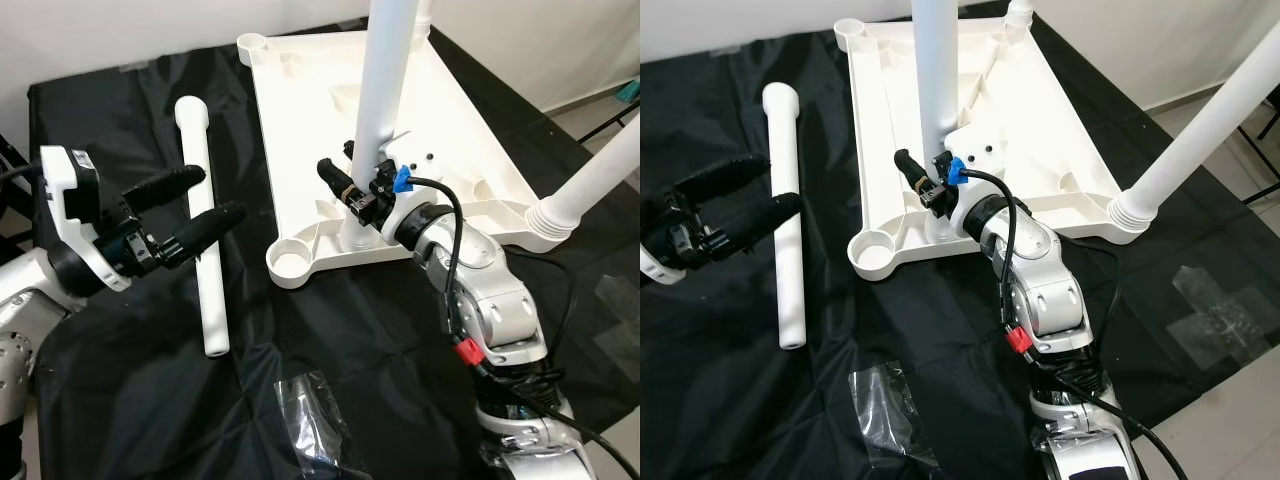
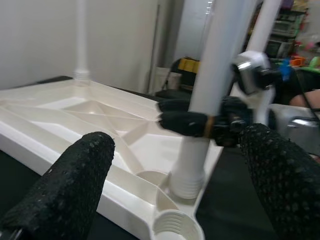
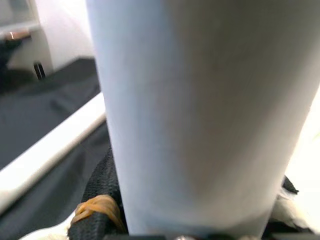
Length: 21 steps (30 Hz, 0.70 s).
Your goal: Building children table
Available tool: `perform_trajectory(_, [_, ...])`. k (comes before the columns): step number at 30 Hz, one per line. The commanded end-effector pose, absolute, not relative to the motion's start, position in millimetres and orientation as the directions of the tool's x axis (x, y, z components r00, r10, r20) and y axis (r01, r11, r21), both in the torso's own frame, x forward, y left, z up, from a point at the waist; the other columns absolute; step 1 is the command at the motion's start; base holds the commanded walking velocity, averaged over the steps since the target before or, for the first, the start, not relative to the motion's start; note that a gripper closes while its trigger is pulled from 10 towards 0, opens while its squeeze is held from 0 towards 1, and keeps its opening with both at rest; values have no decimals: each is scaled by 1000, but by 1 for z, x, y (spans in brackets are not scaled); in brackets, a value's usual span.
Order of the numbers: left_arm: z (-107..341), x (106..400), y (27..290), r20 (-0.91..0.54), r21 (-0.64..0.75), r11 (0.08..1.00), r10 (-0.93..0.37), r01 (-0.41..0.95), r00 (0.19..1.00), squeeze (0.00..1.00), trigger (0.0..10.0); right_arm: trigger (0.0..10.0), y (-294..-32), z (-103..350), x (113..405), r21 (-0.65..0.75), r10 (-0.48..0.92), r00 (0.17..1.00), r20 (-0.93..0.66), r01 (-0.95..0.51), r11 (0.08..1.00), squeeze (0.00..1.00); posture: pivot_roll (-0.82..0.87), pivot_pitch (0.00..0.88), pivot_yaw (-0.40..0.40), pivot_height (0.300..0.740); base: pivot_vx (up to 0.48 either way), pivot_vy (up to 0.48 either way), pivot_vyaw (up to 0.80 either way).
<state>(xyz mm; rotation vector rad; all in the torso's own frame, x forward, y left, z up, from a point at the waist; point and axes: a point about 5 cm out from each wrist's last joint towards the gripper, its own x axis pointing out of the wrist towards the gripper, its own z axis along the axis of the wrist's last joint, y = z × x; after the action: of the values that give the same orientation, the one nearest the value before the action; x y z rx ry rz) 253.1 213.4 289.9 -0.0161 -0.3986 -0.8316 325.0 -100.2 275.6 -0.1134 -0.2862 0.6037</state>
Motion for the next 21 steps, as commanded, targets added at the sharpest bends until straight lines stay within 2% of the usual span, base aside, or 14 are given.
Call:
perform_trajectory(1, [286,256,215,323,135,705,-695,696,642,0,10000,10000,-96,284,320,-183,609,741,283,-582,793,0,21,209,-34,740,0,0,0])
perform_trajectory(2, [283,262,216,323,108,745,-653,658,685,0,10000,10000,-95,287,319,-174,617,727,302,-594,785,0,19,205,-32,740,0,0,0])
perform_trajectory(3, [283,262,216,323,108,745,-653,658,685,0,10000,10000,-95,287,319,-174,617,727,302,-594,785,0,19,205,-32,740,0,0,0])
perform_trajectory(5, [274,273,215,334,16,813,-553,582,764,0,10000,10000,-94,292,315,-169,657,681,323,-642,748,0,17,199,-29,740,0,0,0])
perform_trajectory(9, [264,277,211,323,-40,835,-509,549,798,0,10000,10000,-91,294,310,-183,712,626,318,-696,694,0,17,196,-29,740,0,0,0])
perform_trajectory(10, [251,274,202,299,-74,834,-504,546,810,0,10000,10000,-91,294,306,-204,753,587,299,-731,651,0,14,189,-29,740,0,0,0])
perform_trajectory(12, [251,274,202,299,-74,834,-504,546,810,0,10000,10000,-91,294,306,-204,753,587,299,-731,651,0,14,189,-29,740,0,0,0])
perform_trajectory(13, [226,268,190,252,-133,839,-487,528,836,0,10000,10000,-92,296,302,-229,791,541,287,-763,605,0,14,187,-32,740,0,0,0])
perform_trajectory(16, [220,266,187,240,-153,841,-478,519,845,0,10000,10000,-93,296,301,-234,797,532,286,-768,596,0,15,188,-32,740,0,0,0])
perform_trajectory(19, [201,269,197,170,-174,907,-357,384,919,0,10000,10000,-97,285,309,-242,765,584,272,-728,642,0,22,191,-29,740,0,0,0])
perform_trajectory(21, [197,269,200,156,-169,921,-327,351,932,0,10000,10000,-98,283,310,-239,754,598,270,-717,654,0,22,195,-27,740,0,0,0])
